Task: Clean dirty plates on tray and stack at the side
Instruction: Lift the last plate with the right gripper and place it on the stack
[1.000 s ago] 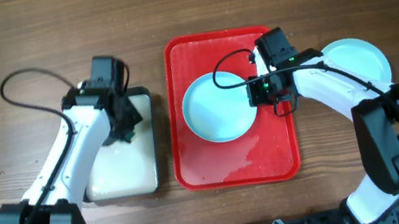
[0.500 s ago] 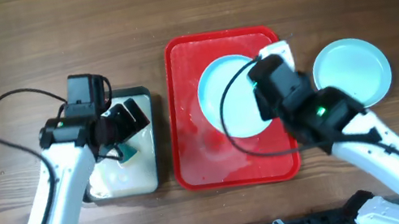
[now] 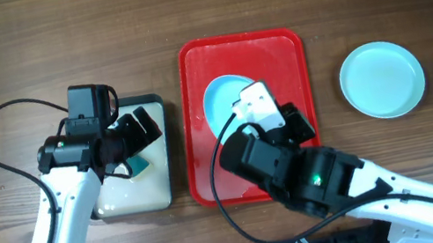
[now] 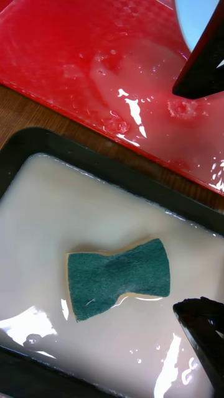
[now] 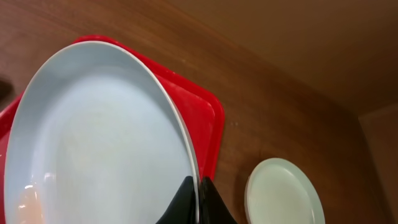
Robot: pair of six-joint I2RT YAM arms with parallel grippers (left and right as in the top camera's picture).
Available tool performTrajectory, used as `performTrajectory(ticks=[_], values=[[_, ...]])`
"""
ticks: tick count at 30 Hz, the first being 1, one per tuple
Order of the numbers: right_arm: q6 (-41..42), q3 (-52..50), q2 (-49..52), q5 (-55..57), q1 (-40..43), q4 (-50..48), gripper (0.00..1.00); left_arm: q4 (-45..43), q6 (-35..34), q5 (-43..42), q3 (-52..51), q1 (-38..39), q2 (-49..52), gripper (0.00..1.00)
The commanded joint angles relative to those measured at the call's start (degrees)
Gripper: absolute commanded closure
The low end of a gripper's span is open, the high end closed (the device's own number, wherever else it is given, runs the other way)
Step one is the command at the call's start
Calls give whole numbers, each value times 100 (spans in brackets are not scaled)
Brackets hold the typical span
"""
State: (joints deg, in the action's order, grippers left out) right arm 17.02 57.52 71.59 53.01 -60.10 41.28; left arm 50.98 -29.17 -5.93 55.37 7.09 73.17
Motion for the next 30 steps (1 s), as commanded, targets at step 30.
performTrajectory(ticks=[30], values=[[-2839, 52, -46, 1683, -584, -2022, 96, 4, 46, -66, 13, -20, -26, 0]])
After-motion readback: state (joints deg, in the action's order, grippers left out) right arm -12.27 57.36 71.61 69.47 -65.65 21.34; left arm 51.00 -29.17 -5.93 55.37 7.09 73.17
